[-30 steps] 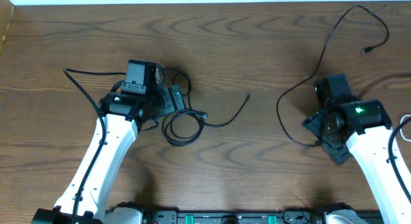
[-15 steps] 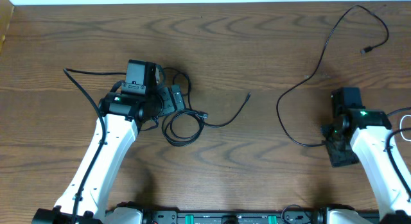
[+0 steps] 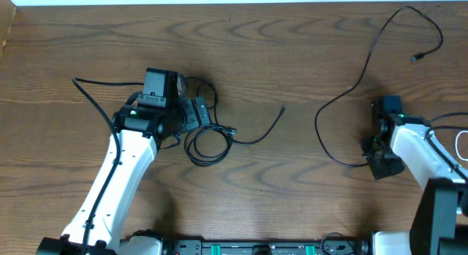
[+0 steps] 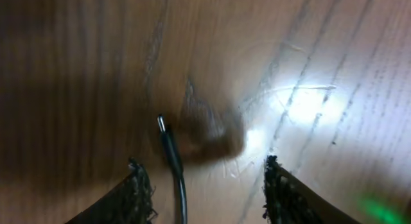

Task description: Untangle cables

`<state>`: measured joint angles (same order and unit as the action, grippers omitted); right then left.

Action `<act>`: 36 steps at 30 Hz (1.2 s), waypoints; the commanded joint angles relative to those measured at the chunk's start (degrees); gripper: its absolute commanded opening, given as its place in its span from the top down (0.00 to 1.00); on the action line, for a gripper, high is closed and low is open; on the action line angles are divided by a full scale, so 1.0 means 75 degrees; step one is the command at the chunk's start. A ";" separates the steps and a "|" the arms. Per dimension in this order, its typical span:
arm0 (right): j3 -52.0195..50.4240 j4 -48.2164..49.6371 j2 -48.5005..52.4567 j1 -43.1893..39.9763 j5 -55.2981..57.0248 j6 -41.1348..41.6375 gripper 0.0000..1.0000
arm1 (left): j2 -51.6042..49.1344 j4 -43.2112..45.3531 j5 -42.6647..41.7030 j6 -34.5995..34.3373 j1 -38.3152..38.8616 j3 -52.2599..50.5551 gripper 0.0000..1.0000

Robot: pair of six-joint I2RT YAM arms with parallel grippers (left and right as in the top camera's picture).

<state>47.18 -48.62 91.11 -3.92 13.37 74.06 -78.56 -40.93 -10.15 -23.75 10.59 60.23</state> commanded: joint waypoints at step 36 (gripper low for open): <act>0.3532 -0.1722 0.0822 -0.0417 0.0968 -0.4835 0.99 | -0.0006 -0.0026 0.0096 0.0052 -0.0017 -0.0009 0.00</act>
<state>69.63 -59.55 98.83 -7.05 16.32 43.00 -78.56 -40.95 -10.17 -23.75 10.59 60.23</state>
